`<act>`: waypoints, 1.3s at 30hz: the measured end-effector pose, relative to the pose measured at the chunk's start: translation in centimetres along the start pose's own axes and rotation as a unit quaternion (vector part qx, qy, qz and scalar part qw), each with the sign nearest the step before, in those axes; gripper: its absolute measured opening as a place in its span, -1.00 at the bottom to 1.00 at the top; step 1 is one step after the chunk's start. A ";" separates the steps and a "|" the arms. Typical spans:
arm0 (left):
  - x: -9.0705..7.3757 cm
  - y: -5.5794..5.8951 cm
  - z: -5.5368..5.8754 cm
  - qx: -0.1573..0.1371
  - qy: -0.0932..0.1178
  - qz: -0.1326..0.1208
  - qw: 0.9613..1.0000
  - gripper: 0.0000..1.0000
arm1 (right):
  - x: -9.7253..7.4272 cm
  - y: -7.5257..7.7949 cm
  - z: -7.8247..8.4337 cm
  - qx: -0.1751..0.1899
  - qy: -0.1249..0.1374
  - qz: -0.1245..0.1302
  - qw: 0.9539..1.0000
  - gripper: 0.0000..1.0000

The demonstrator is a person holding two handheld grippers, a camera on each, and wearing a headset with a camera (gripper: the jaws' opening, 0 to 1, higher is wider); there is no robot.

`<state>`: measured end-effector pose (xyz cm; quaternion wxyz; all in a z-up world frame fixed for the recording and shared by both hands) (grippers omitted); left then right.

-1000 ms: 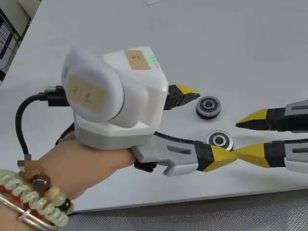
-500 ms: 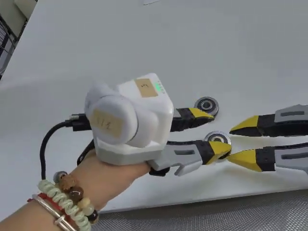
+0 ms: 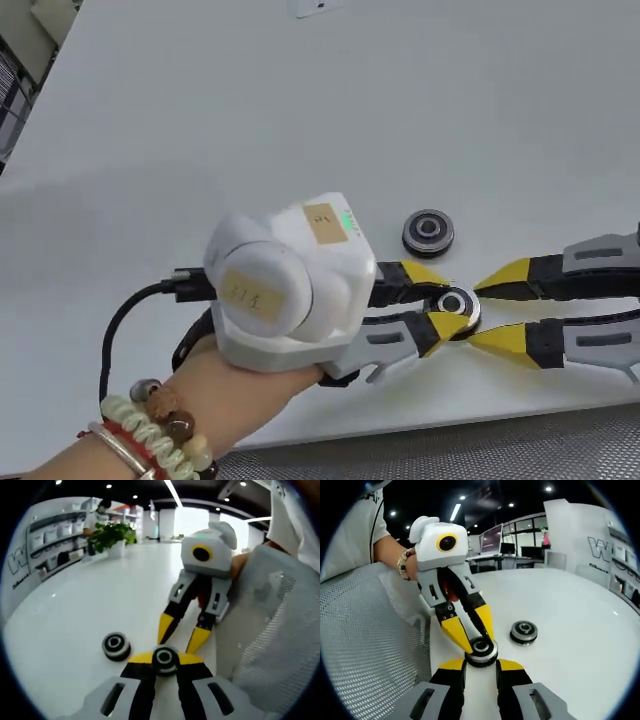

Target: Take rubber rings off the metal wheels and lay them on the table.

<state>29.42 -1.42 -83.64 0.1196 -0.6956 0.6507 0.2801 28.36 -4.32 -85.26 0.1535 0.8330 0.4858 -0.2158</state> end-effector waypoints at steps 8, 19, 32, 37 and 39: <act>-0.2 0.2 0.3 0.009 0.004 -0.002 1.000 -0.71 | 0.2 0.2 0.0 -0.003 0.002 0.004 1.000 -0.60; -0.2 0.0 0.2 0.011 0.008 -0.002 1.000 -0.71 | -0.1 0.3 0.3 -0.045 0.007 0.011 0.999 -0.74; -0.1 -0.1 0.1 0.008 0.010 -0.005 1.000 -0.71 | -0.2 0.6 0.2 -0.073 0.002 0.028 0.997 -0.97; 0.0 -0.1 0.1 0.010 0.007 -0.006 1.000 -0.71 | -0.1 0.8 0.2 -0.070 0.001 0.035 0.997 -1.00; 0.0 -0.1 0.1 0.010 0.007 -0.006 1.000 -0.71 | -0.1 0.9 0.2 -0.065 0.000 0.036 0.997 -1.00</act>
Point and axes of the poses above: the centre of the closed fingertips' face, and the gripper's own axes: x roughly forward along the fingers, y roughly to its right, z roughly out of its underside, the point moved 2 cm from there along -x, roughly backward along the fingers, and after that the axes turned 15 degrees about z, right-handed, at the moved point
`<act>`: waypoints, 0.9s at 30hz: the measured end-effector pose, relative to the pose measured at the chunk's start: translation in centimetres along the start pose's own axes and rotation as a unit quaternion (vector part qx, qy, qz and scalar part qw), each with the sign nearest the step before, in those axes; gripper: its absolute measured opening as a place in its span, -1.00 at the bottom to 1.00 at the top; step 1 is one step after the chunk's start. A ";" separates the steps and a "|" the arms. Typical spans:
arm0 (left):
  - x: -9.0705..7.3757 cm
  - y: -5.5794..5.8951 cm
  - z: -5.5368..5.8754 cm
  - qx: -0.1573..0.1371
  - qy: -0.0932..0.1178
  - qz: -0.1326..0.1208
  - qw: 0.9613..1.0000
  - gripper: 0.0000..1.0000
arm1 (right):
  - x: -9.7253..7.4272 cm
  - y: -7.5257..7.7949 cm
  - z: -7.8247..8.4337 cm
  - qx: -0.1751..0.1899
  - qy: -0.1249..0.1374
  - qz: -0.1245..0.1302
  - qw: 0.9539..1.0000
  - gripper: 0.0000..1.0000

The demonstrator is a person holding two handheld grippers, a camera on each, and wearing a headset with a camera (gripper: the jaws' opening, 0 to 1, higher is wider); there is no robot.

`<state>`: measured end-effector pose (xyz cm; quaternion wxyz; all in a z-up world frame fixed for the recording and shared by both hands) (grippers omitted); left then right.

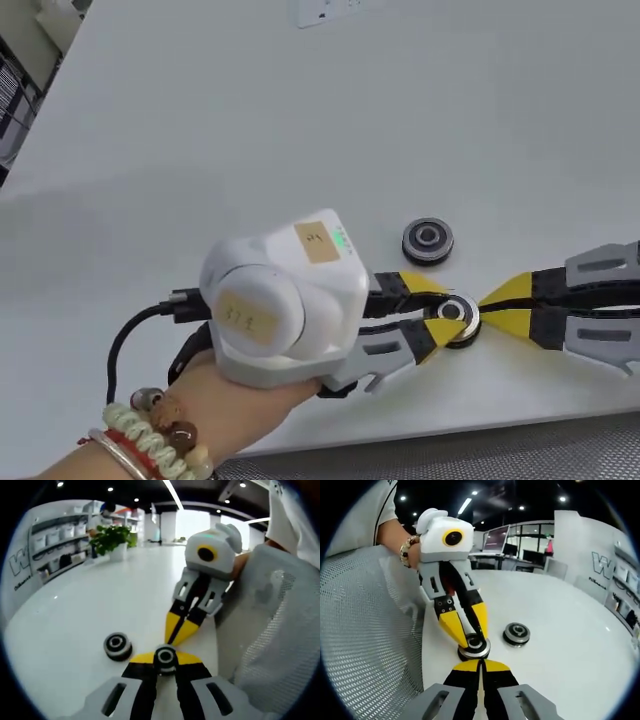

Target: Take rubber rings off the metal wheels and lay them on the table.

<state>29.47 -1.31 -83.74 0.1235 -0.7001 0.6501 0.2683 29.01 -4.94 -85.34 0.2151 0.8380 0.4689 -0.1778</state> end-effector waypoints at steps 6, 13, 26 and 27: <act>0.1 0.1 0.0 0.003 0.000 0.002 1.000 -0.71 | -0.2 0.2 0.4 0.102 -0.040 -0.008 0.994 -1.00; 0.2 0.2 -0.1 0.009 -0.001 0.004 1.000 -0.71 | -0.5 1.0 0.4 0.307 -0.053 -0.033 0.950 -1.00; 0.2 0.2 0.0 0.012 -0.002 0.004 1.000 -0.71 | -0.7 1.1 0.0 0.438 -0.059 -0.071 0.894 -1.00; 0.2 0.2 0.0 0.013 -0.002 0.004 1.000 -0.71 | -0.7 1.1 -0.1 0.439 -0.059 -0.072 0.894 -1.00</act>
Point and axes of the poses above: the centre of the closed fingertips' face, and the gripper's own axes: x roughly forward along the fingers, y roughly to its right, z roughly out of its underside, the point moved 2 cm from there along -x, roughly backward along the fingers, and after that the axes turned 15 degrees about z, right-handed, at the moved point
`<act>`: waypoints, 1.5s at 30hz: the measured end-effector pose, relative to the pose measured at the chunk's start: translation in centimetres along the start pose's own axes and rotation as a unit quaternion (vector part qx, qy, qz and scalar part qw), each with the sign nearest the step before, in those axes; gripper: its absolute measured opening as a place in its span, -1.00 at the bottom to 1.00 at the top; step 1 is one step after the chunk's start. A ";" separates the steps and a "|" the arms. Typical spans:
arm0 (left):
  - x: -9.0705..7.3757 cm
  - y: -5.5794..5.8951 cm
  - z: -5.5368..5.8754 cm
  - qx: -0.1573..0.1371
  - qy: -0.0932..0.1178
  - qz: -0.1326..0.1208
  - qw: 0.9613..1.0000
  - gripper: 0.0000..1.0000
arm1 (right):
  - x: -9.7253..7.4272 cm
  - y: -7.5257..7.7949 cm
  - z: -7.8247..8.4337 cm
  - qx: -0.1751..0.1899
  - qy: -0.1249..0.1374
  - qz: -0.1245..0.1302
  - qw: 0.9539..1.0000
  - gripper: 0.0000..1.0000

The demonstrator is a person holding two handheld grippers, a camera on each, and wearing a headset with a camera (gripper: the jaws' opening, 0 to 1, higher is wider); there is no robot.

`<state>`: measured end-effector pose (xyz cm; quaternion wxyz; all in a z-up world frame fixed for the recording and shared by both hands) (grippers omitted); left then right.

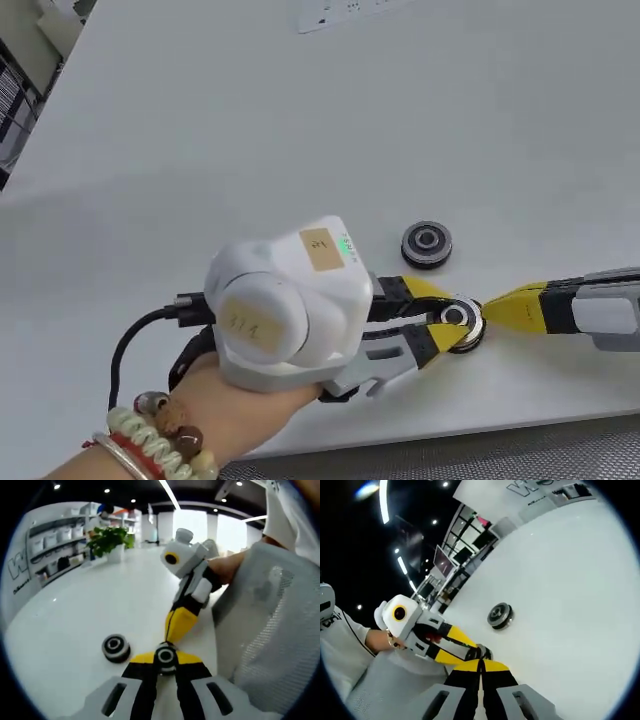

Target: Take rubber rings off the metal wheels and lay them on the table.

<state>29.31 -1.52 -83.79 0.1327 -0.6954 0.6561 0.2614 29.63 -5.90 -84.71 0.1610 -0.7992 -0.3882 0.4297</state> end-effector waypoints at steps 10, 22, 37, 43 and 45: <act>0.0 0.0 0.1 -0.001 0.004 0.000 1.000 -0.71 | 0.0 -0.6 0.1 0.006 -0.006 0.003 1.000 -1.00; -0.2 0.0 0.2 -0.004 0.011 0.000 1.000 -0.72 | -0.1 -1.5 0.2 0.017 -0.004 -0.018 1.000 -1.00; -0.3 0.0 0.2 -0.006 0.018 0.000 1.000 -0.72 | 0.0 -1.9 0.0 0.030 -0.001 -0.042 0.999 -1.00; -0.2 -0.1 0.2 -0.006 0.019 0.000 1.000 -0.72 | 0.0 -1.9 -0.1 0.032 0.000 -0.049 0.998 -1.00; -0.2 -0.1 0.2 -0.005 0.019 0.001 1.000 -0.72 | 0.0 -1.9 -0.1 0.033 -0.001 -0.050 0.998 -1.00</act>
Point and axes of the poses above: the centre of the closed fingertips' face, and the gripper's own axes: x roughly forward along the fingers, y roughly to its right, z roughly out of its underside, the point moved 2 cm from there along -x, roughly backward along the fingers, and after that the axes turned 15 degrees about z, right-handed, at the moved point
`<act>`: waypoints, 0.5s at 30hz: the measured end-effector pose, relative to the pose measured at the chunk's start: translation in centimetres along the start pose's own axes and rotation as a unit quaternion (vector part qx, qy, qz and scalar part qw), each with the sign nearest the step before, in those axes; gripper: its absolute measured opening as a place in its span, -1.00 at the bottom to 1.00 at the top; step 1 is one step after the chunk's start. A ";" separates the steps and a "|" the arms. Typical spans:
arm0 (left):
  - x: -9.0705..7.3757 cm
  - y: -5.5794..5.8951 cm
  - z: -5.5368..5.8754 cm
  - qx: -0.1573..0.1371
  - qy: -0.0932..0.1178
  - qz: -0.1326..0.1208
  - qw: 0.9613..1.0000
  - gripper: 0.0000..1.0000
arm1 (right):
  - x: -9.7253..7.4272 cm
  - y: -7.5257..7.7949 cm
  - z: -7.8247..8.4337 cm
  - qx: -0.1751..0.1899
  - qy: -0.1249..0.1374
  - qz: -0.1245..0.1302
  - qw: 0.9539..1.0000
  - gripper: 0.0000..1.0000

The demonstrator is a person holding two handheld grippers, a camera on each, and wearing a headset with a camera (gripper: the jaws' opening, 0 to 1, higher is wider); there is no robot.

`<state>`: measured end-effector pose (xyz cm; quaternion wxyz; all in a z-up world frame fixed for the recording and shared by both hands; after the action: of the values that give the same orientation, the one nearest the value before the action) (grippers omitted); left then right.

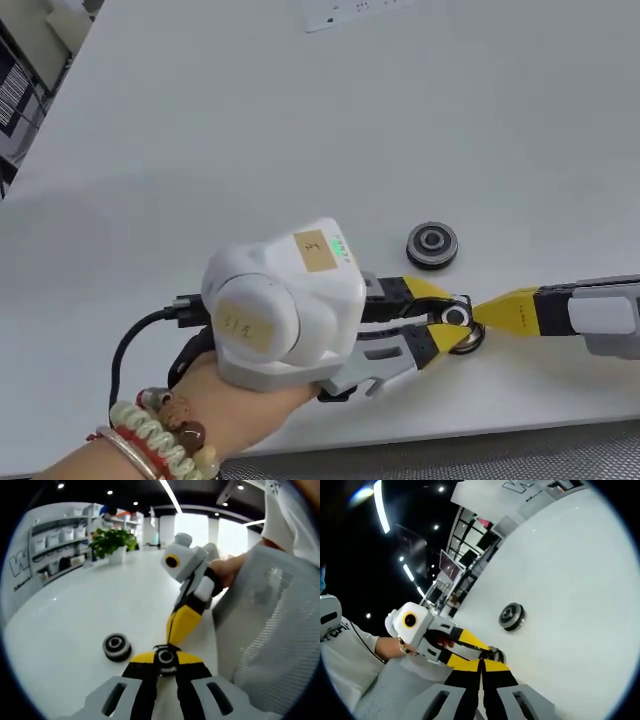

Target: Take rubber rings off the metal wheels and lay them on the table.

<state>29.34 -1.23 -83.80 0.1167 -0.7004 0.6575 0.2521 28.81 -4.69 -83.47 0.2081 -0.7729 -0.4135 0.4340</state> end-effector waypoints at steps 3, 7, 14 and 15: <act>0.0 0.0 0.0 0.000 0.000 0.001 1.000 -0.72 | 0.0 0.0 0.0 -0.002 0.000 -0.002 1.000 -1.00; 0.0 0.0 0.0 0.001 0.000 0.001 1.000 -0.72 | 0.0 -0.1 -0.1 0.003 0.001 -0.011 1.000 -1.00; 0.0 0.1 0.0 0.003 0.000 0.000 1.000 -0.72 | -0.2 -0.9 -0.3 0.009 0.008 -0.036 0.999 -1.00; 0.1 0.1 0.0 0.004 0.000 0.000 1.000 -0.72 | -0.2 -0.7 -0.3 0.011 0.008 -0.035 0.999 -1.00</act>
<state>29.29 -1.29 -83.81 0.1189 -0.7000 0.6585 0.2495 28.71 -4.42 -82.73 0.2348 -0.7591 -0.4341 0.4244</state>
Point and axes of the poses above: the centre of the closed fingertips' face, and the gripper's own axes: x roughly forward along the fingers, y roughly to its right, z roughly out of its underside, the point moved 2 cm from there along -x, roughly backward along the fingers, and after that the axes turned 15 degrees about z, right-handed, at the moved point
